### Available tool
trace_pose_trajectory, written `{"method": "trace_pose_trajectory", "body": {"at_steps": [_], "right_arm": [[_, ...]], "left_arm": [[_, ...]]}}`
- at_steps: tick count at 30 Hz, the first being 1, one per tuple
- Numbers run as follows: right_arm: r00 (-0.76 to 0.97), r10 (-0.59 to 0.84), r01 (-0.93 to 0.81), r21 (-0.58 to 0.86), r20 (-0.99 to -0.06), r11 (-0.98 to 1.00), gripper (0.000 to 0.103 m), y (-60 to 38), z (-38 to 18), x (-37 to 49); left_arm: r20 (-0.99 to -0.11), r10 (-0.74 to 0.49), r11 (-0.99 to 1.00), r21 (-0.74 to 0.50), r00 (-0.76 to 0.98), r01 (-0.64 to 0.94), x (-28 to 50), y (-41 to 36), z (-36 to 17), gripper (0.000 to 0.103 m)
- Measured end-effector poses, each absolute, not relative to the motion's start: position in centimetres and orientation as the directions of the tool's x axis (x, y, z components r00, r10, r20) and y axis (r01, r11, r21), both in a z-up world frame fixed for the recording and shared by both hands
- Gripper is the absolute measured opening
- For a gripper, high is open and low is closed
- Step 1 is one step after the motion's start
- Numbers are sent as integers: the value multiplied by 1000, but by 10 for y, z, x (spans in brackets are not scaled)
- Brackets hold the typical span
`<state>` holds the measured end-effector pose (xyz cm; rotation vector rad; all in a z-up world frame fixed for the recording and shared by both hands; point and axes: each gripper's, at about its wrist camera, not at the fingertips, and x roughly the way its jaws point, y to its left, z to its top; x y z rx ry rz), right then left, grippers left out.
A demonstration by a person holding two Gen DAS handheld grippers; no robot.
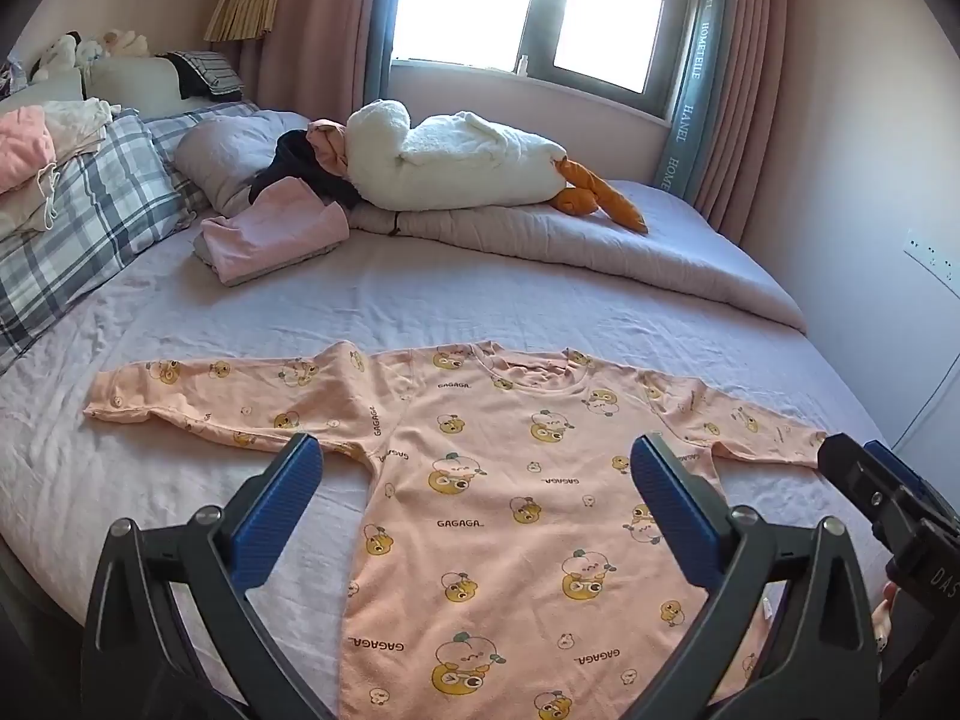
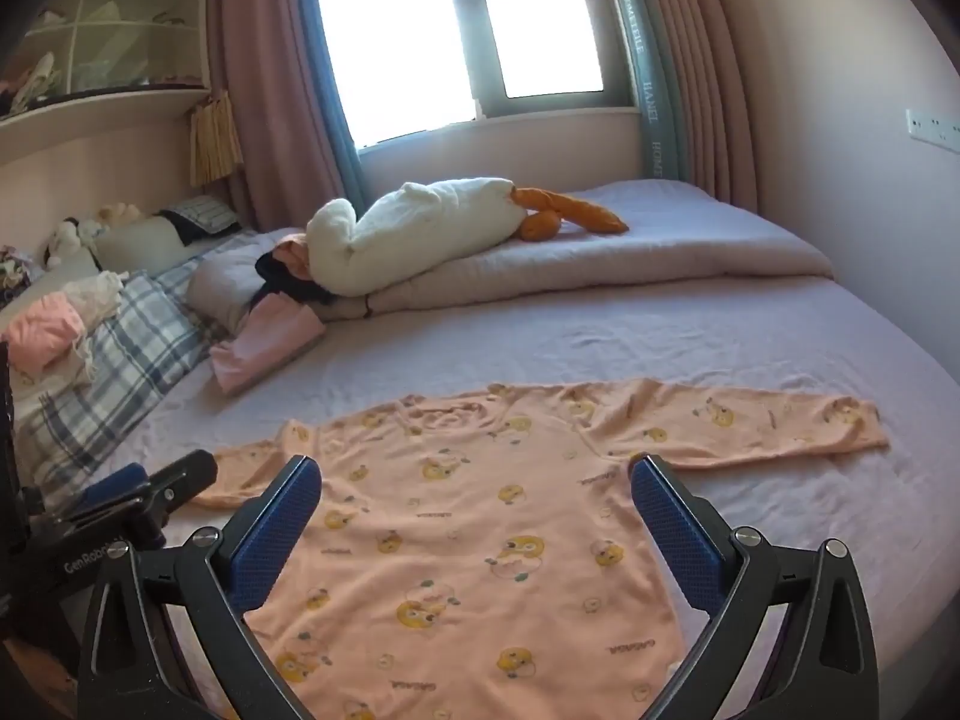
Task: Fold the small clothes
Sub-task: 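Move both grippers open over the peach sleepsuit toward its body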
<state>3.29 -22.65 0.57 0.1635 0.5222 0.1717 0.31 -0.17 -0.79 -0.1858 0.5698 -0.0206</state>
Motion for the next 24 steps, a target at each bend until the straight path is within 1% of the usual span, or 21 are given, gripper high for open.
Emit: {"method": "trace_pose_trajectory", "body": {"at_steps": [10,24], "right_arm": [[843,230,-126,237,-486,963,102,-232,5,37],[847,235,-126,250,-477,960,102,-233,3,35]], "left_arm": [[-540,-110,981,-192,834,5,4,-5,-4,103],[-547,-112,978,-206,830,-5,5,-1,-8,103]]}}
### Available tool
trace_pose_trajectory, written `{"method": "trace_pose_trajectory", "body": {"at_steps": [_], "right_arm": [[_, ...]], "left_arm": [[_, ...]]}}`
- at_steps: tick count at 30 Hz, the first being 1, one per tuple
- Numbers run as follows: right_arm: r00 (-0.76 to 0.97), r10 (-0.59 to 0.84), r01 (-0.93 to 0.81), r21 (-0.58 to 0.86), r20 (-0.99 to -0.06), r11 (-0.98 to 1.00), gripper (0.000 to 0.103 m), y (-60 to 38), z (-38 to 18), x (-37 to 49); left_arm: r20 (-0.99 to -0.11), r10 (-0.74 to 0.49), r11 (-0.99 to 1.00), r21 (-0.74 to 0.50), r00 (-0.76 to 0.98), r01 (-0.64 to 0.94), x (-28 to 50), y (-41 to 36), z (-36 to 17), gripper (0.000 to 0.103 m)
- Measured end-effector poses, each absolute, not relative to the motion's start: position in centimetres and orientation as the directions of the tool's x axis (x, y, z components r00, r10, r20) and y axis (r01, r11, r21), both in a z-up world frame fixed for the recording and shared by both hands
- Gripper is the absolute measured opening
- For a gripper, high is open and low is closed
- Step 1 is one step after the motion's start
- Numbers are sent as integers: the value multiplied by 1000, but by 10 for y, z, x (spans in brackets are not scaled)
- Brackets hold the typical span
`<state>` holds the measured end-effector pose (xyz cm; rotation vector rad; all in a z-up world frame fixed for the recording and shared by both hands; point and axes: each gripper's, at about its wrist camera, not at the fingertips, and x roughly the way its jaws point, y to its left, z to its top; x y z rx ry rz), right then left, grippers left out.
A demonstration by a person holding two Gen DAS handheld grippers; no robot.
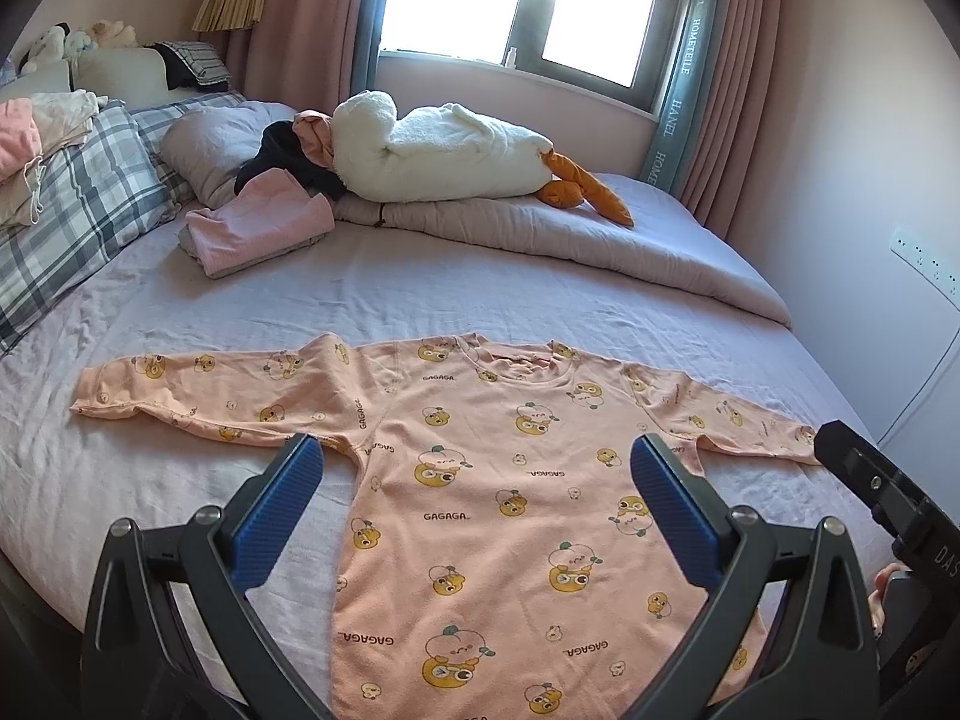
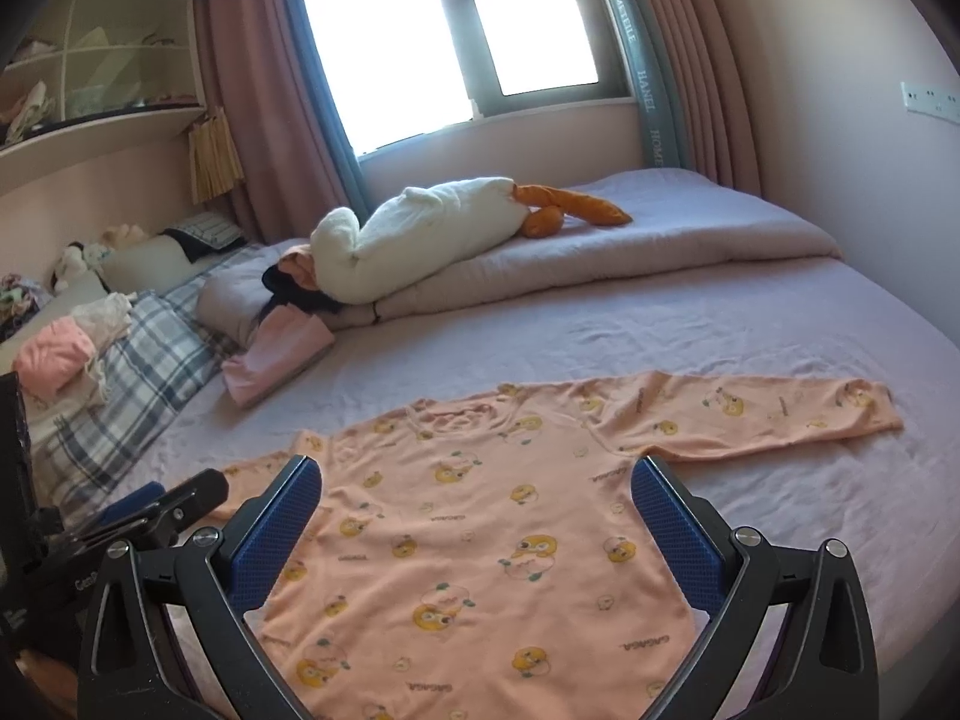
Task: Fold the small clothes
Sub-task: 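Move both grippers open over the peach sleepsuit toward its body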
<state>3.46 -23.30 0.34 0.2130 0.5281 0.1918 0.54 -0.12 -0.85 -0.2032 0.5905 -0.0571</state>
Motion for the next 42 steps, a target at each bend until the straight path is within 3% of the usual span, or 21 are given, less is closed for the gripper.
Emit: {"method": "trace_pose_trajectory", "body": {"at_steps": [42], "right_arm": [[829,185,-38,277,-528,960,102,-246,-8,34]], "left_arm": [[-601,-126,975,-221,789,-12,8,-1,-22,103]]}}
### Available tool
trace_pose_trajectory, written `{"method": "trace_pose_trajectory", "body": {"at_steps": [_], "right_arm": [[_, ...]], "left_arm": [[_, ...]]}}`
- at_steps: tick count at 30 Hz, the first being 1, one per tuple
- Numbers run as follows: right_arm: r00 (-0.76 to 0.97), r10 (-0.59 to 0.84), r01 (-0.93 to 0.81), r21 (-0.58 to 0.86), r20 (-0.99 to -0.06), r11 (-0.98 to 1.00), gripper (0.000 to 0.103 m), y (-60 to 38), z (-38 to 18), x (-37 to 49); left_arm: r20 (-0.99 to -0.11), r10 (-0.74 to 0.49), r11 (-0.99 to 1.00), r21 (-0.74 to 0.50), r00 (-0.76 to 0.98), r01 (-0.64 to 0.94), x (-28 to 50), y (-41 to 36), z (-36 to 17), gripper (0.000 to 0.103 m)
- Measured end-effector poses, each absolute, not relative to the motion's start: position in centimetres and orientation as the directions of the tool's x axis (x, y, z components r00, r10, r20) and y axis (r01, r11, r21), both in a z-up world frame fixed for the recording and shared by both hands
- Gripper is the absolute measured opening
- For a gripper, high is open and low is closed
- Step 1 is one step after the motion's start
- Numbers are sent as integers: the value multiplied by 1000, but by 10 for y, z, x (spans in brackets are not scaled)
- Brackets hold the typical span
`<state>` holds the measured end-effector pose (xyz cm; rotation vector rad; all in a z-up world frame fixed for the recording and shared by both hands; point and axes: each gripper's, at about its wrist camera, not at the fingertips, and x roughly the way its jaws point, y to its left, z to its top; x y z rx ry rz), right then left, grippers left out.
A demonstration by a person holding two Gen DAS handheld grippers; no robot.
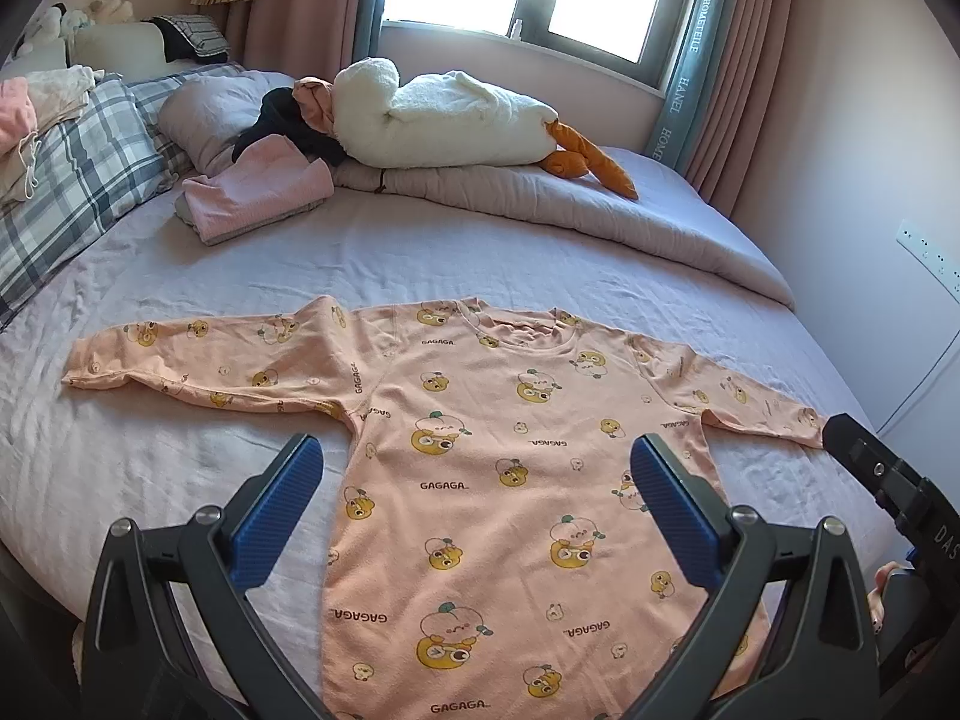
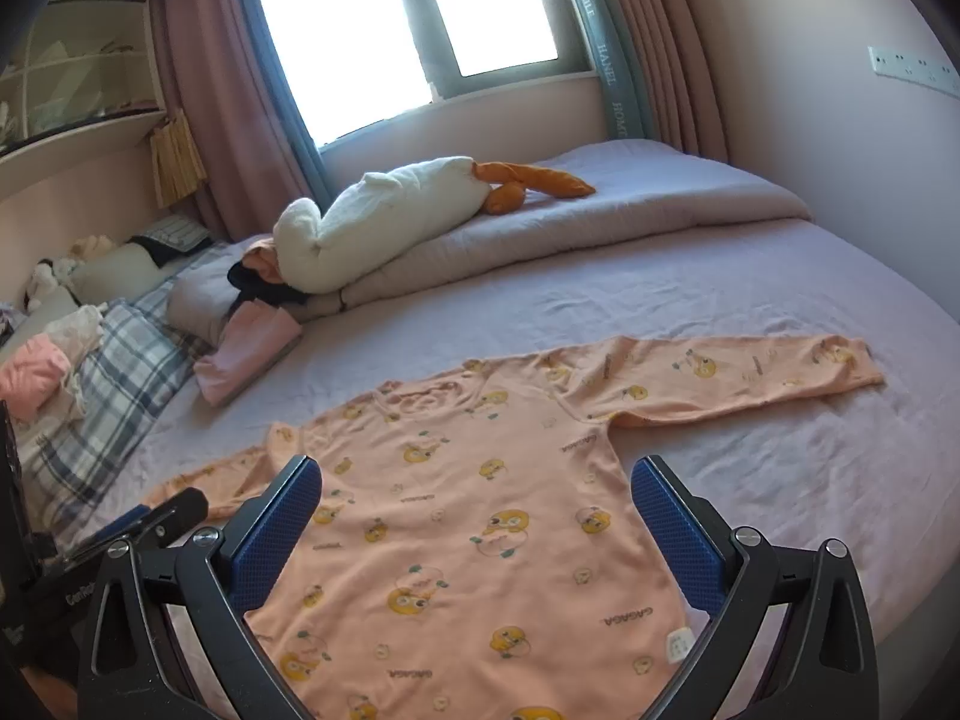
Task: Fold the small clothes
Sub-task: 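Move both grippers open over the peach sleepsuit toward its body, then grasp the sleepsuit sleeve cuff with the right gripper and lift it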
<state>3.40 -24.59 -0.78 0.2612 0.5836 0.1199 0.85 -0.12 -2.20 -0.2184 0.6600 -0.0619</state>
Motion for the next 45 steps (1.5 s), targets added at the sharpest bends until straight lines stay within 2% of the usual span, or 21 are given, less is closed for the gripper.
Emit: {"method": "trace_pose_trajectory", "body": {"at_steps": [25,45], "right_arm": [[823,187,-22,299,-536,954,102,-248,-11,36],[839,204,-57,292,-505,955,102,-256,3,51]], "left_arm": [[-624,-147,970,-242,768,-11,13,-3,-27,102],[-637,-168,961,-276,753,-19,31,-4,-19,102]]}}
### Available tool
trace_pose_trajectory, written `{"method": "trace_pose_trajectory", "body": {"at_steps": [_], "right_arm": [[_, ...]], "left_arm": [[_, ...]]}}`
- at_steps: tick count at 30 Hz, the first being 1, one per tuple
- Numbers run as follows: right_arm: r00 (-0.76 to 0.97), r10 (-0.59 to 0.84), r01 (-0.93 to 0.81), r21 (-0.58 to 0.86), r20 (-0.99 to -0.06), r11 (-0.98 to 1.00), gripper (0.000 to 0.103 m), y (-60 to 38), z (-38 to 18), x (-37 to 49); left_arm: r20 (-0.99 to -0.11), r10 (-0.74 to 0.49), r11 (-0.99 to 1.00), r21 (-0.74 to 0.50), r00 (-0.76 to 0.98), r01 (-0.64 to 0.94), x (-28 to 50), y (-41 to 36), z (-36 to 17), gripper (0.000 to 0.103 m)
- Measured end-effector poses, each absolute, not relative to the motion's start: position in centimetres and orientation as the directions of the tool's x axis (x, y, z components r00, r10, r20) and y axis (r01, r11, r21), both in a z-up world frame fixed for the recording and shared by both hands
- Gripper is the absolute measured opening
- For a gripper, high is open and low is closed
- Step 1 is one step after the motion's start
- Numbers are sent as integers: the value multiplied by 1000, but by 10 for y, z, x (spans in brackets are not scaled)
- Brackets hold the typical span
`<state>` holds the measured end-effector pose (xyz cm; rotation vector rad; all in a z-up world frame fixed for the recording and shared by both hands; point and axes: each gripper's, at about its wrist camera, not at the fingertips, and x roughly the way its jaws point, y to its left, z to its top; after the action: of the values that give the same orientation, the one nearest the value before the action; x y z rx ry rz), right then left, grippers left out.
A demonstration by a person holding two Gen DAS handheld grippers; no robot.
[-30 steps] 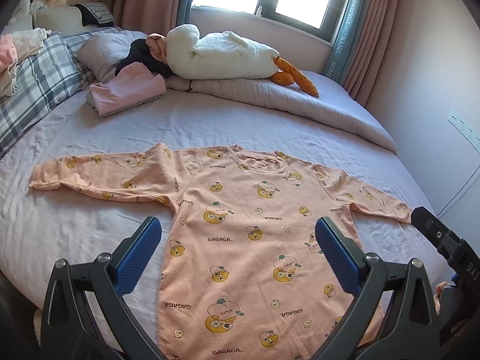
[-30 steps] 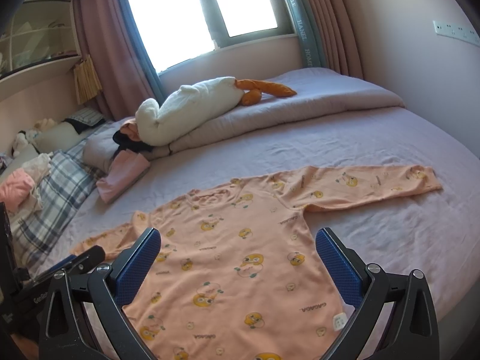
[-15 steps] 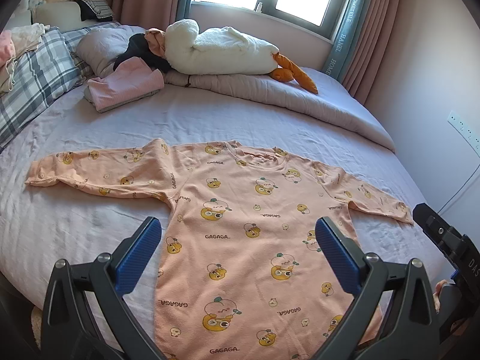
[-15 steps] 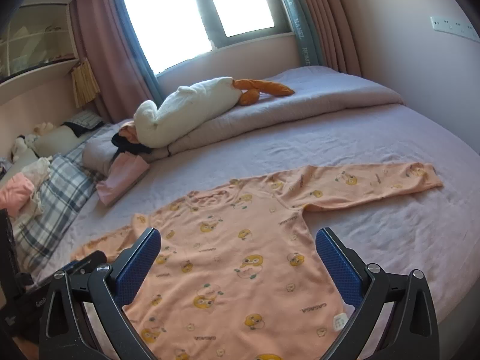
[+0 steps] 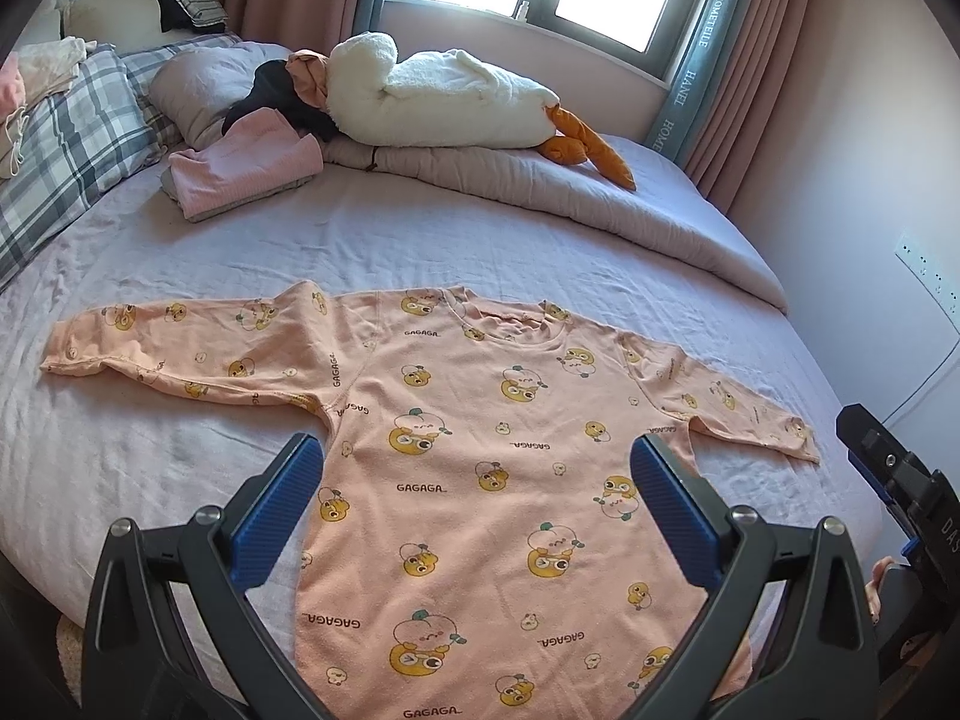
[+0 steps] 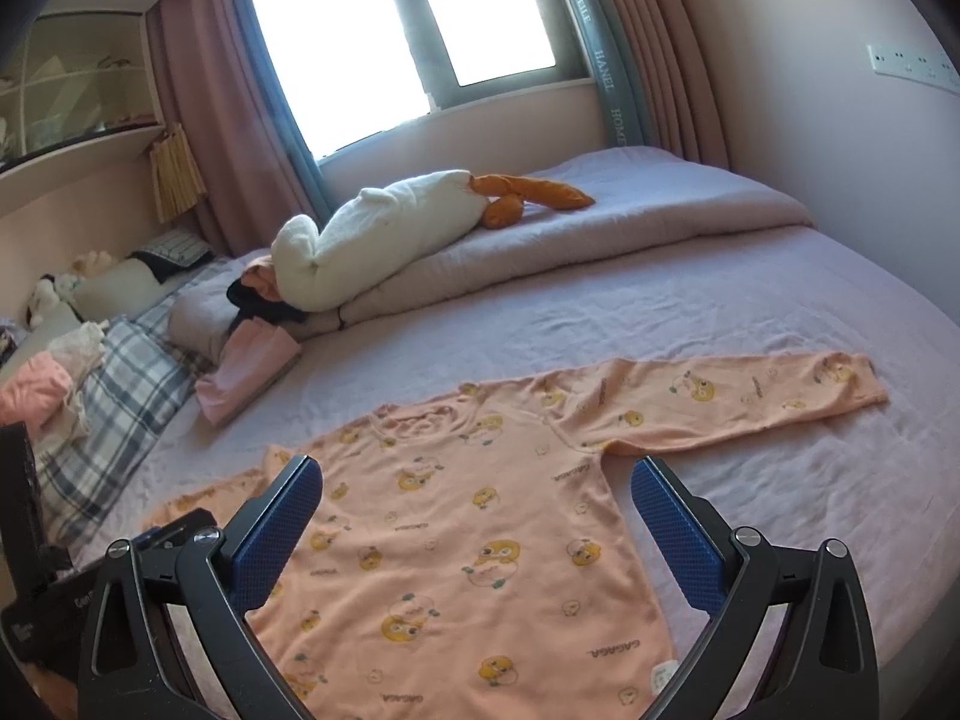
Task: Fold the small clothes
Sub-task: 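Grasp the sleepsuit sleeve cuff with the right gripper and lift it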
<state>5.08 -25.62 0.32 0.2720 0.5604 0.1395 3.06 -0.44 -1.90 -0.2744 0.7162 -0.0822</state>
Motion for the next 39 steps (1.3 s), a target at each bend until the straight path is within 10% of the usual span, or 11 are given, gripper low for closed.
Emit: {"method": "trace_pose_trajectory", "body": {"at_steps": [23,39], "right_arm": [[802,300,-93,388,-517,917,102,-321,1,142],[696,-12,543,516,-718,662,61,-530,-111,141]], "left_arm": [[-681,-196,955,-297,706,-22,95,-37,-25,101],[-760,-228,955,-298,609,-14,139,-85,-70,78]]}}
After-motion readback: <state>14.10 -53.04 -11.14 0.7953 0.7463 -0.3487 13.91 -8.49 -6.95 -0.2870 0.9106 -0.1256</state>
